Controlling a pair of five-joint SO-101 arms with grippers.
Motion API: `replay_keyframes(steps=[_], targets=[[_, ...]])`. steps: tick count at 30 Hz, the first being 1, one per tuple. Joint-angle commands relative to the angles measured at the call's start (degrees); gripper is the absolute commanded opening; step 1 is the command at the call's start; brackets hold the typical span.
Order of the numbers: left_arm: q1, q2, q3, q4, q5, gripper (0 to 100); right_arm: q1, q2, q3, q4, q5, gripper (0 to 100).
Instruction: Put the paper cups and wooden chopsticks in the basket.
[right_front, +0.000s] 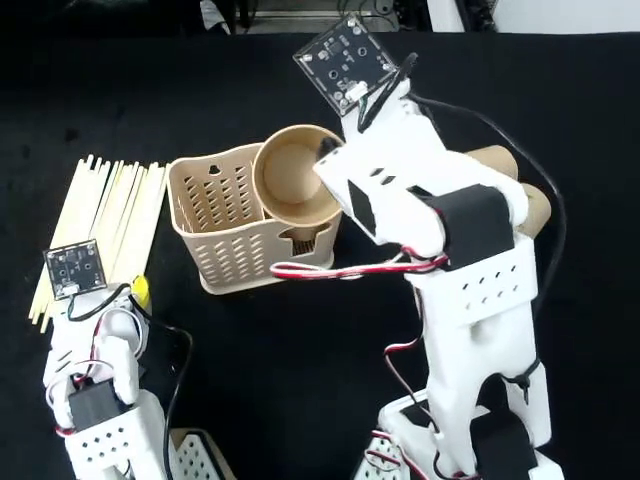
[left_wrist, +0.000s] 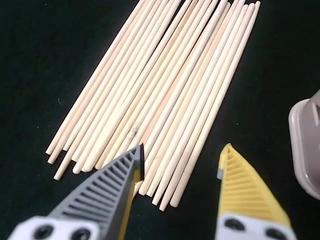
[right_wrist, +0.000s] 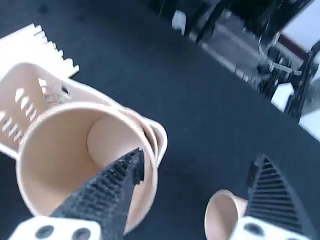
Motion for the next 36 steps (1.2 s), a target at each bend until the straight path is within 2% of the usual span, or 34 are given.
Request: replay_keyframes(steps=[1,5,10,12,14,19,25,30,33,36], targets=[[0.8,-0.4,1.0,0.1,-0.8,25,-1.0,0.3,0.2,-5.0,0.0,31.7],[0.8,-0.4,1.0,0.1,-0.8,25,-0.9,3.3,2.3,-8.3,0.0,28.6],[0.7,-0.4,1.0,0.1,-0.8,25,-0.7,9.6,4.0,-12.7,0.0,11.6],[0.7,-0.4,1.0,0.1,-0.8,25,-0.8,10.4,3.0,-12.6,0.0,8.3],[0.7,-0.4,1.0,0.1,-0.8,25,-1.0,9.9,1.1,-10.6,0.1,9.3],[0.7,-0.4,1.0,0.1,-0.8,25,-0.2,7.0,-5.0,-4.7,1.1,21.5],[0.7,-0.4,1.0,0.1,-0.8,25,5.1,3.0,-7.0,5.1,12.3,25.1],[0.7,-0.4,1.0,0.2,-0.8,25,14.0,0.9,2.4,6.9,30.7,25.3],[0.7,-0.4,1.0,0.2,-0.8,25,19.7,0.9,13.9,-1.2,37.9,25.4],[0.7,-0.4,1.0,0.2,-0.8,25,25.5,0.9,26.9,-17.8,41.1,25.4]])
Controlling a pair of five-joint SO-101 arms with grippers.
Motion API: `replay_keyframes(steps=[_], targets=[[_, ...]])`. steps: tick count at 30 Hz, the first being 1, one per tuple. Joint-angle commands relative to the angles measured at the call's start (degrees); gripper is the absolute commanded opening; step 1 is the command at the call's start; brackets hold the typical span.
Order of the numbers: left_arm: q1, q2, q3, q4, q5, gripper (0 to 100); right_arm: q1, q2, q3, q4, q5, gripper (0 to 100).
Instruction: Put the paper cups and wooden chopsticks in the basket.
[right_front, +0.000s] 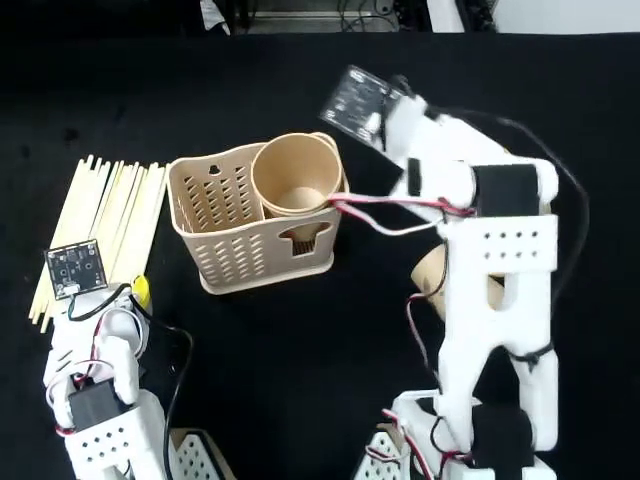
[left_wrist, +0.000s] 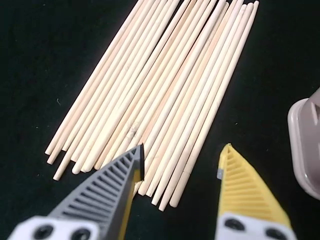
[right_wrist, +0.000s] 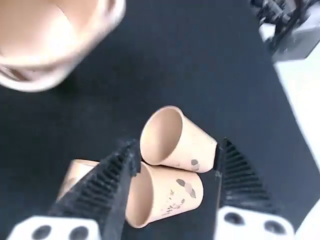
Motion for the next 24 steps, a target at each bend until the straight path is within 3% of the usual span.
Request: replay_keyframes(steps=[1,5,12,18,24], targets=[[0.5,-0.4,1.0,0.2,-0.8,25,8.9,-1.4,18.9,-24.1,6.3,25.4],[0.5,-0.4,1.0,0.2,-0.8,25,11.5,-1.3,35.0,-45.9,9.5,25.4],[0.5,-0.4,1.0,0.2,-0.8,25,13.3,0.7,48.5,-67.7,9.7,25.4],[0.5,-0.4,1.0,0.2,-0.8,25,18.5,13.4,44.3,-77.1,9.7,25.1],[0.6,-0.4,1.0,0.1,-0.8,25,19.3,21.4,39.3,-77.9,9.4,22.5]])
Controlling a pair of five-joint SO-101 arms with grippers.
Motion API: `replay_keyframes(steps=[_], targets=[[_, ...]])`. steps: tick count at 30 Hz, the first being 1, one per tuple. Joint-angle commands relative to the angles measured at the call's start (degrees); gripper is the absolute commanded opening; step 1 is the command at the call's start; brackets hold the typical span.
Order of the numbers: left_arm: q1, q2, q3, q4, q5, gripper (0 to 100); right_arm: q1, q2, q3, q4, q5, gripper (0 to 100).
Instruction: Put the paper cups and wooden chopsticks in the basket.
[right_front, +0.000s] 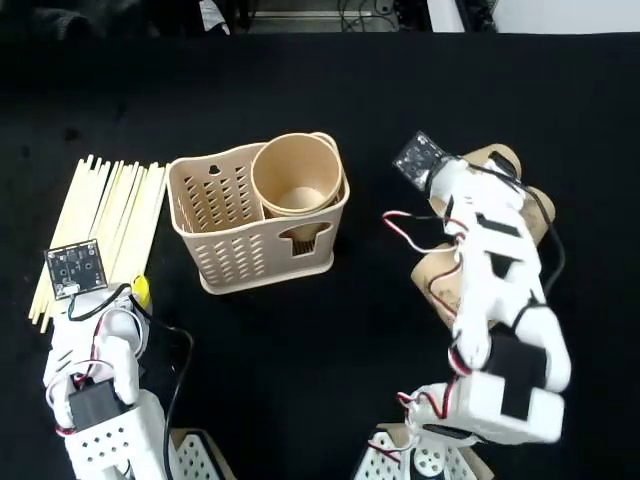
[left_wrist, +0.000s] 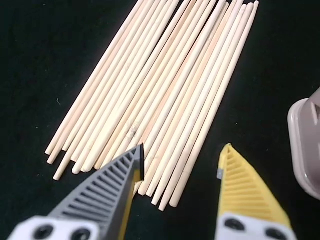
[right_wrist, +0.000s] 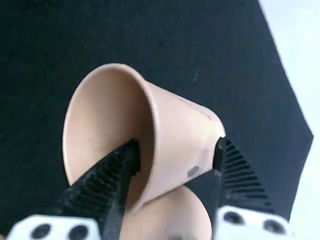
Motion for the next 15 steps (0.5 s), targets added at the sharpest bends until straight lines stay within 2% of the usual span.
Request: replay_keyframes(steps=[1,5,7,10,15], targets=[[0.6,-0.4,1.0,0.1,-0.8,25,0.7,2.0,-4.9,-1.6,0.2,19.1],[0.6,-0.4,1.0,0.1,-0.8,25,0.6,0.7,-4.9,-2.8,-0.4,0.5],[0.7,-0.4,1.0,0.1,-0.8,25,0.9,-1.0,-4.6,-4.1,-2.7,3.8],[0.7,-0.4,1.0,0.1,-0.8,25,1.0,-4.4,-4.5,-4.0,-5.1,1.1],[0.7,-0.4,1.0,0.1,-0.8,25,0.5,-11.0,-4.8,3.1,-9.2,1.1]])
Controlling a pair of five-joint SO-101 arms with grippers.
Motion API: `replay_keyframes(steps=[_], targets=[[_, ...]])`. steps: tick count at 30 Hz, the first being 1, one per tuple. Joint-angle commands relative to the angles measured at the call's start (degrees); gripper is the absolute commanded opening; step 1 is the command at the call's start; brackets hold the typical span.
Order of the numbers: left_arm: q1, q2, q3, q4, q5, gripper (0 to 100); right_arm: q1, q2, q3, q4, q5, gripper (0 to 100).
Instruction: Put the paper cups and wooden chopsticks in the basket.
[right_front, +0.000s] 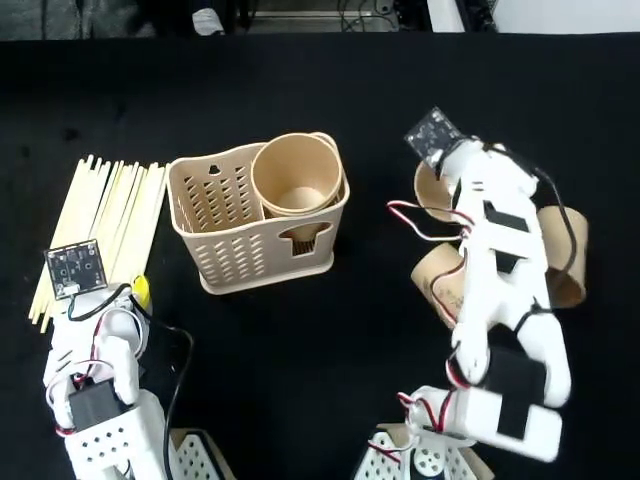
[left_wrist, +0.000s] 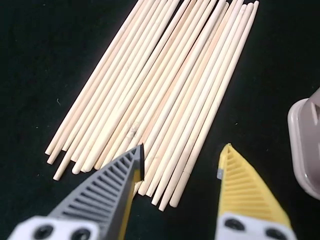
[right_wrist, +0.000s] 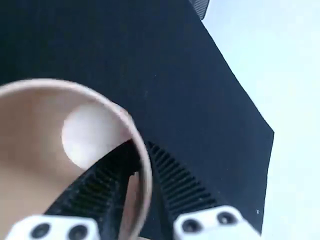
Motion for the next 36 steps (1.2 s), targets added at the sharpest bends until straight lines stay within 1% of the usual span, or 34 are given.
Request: replay_keyframes(steps=[1,4,7,14,17,20,26,31,33,36], targets=[[0.7,-0.4,1.0,0.1,-0.8,25,0.0,-8.5,-2.1,6.0,-5.9,1.1],[0.7,-0.4,1.0,0.2,-0.8,25,-0.5,-14.2,-2.8,11.3,-12.4,1.1],[0.7,-0.4,1.0,0.2,-0.8,25,-0.8,-19.6,-6.8,21.9,-18.3,1.1],[0.7,-0.4,1.0,0.2,-0.8,25,-6.7,-26.8,-26.7,52.7,-29.9,1.1],[0.7,-0.4,1.0,0.2,-0.8,25,-10.4,-27.4,-36.4,62.5,-35.1,1.1],[0.6,-0.4,1.0,0.2,-0.8,25,-14.8,-27.4,-45.2,70.0,-38.6,1.1],[0.6,-0.4,1.0,0.2,-0.8,25,-26.2,-27.7,-58.8,78.8,-46.3,1.1],[0.6,-0.4,1.0,0.2,-0.8,25,-36.7,-27.3,-62.1,81.5,-49.1,1.1],[0.6,-0.4,1.0,0.2,-0.8,25,-38.6,-27.3,-61.8,81.7,-49.7,1.1],[0.6,-0.4,1.0,0.2,-0.8,25,-39.1,-27.3,-58.9,80.7,-49.8,1.1]])
